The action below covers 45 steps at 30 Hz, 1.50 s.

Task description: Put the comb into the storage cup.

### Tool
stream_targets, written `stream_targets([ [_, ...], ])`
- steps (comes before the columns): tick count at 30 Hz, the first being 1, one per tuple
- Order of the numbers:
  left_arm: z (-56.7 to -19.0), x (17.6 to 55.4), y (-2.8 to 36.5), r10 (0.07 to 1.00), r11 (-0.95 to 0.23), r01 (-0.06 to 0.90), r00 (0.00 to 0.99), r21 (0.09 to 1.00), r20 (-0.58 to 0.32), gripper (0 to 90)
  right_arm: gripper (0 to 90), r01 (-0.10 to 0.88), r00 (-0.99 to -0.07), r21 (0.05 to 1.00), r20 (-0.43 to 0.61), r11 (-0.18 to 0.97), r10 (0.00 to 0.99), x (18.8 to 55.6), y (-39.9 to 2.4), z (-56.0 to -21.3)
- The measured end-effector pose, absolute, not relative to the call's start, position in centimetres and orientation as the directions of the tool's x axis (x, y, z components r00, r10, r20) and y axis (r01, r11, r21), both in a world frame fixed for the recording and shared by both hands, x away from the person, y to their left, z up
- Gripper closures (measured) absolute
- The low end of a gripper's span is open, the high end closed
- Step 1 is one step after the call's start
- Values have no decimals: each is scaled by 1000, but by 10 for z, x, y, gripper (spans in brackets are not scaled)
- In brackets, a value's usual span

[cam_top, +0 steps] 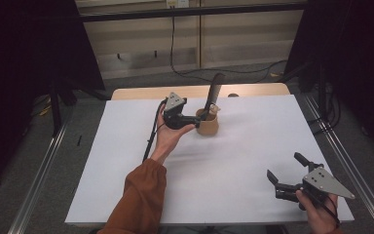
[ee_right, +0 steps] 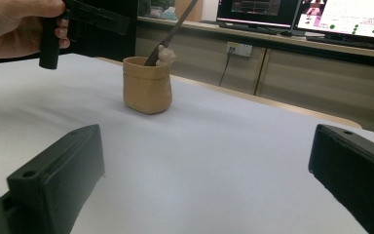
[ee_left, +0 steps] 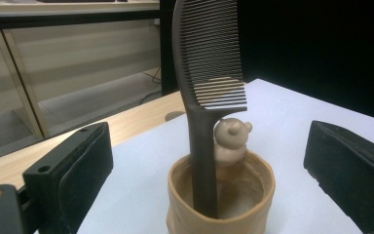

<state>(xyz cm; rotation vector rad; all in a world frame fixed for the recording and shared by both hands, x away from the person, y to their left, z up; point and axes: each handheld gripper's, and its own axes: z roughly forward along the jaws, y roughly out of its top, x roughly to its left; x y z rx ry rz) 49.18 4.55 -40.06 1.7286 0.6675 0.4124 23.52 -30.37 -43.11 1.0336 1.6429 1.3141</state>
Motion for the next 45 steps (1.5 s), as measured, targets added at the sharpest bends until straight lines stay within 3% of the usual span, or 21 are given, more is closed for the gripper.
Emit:
stream_targets([
  [12,-396,474,56,610,-180,160,793,971,-18,16,0,127,-367,982,-84,139,926,236,-303,-431],
  [27,-392,459,74,638,-119,175,768,977,-60,18,0,136,-354,982,-74,130,932,239,-304,-433],
  [45,-379,427,86,629,-123,126,777,984,-20,18,0,130,-350,983,-74,127,934,238,-305,-432],
])
